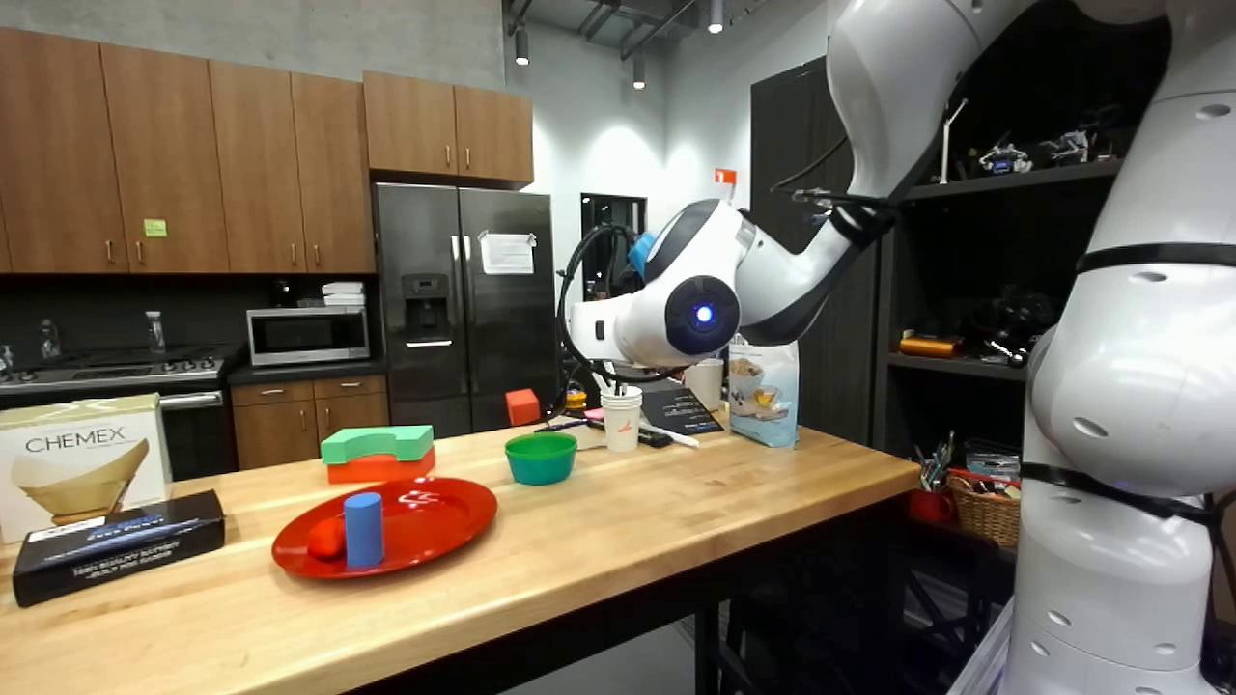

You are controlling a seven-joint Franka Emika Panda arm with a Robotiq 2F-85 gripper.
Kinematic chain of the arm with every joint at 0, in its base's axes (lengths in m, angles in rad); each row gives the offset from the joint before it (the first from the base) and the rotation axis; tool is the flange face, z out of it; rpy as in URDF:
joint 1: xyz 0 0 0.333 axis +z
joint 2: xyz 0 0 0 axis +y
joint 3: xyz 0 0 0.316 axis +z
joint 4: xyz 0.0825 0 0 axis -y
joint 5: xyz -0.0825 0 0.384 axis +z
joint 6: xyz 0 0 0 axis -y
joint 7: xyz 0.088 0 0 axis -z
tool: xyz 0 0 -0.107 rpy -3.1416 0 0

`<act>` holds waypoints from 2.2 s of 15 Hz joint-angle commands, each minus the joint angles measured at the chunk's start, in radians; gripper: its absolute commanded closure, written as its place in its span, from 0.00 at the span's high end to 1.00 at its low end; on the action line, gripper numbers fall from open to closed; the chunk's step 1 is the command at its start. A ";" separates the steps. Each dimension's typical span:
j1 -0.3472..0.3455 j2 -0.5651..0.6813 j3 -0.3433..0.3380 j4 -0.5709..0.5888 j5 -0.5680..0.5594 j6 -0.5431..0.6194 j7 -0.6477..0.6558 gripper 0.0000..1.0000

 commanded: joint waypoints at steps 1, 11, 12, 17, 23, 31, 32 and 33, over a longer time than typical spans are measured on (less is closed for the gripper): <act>0.013 0.061 0.021 0.032 0.032 -0.049 -0.001 0.01; 0.039 0.162 0.092 0.058 0.108 -0.317 0.001 0.01; 0.040 0.166 0.092 0.063 0.127 -0.310 0.012 0.01; 0.003 0.137 0.059 0.082 0.182 -0.294 0.009 0.01; -0.028 0.120 0.029 0.069 0.225 -0.363 0.017 0.01; -0.034 0.094 0.016 0.077 0.244 -0.331 0.000 0.01; -0.033 0.090 0.014 0.077 0.246 -0.328 0.001 0.01; -0.032 0.085 0.013 0.078 0.248 -0.321 0.003 0.01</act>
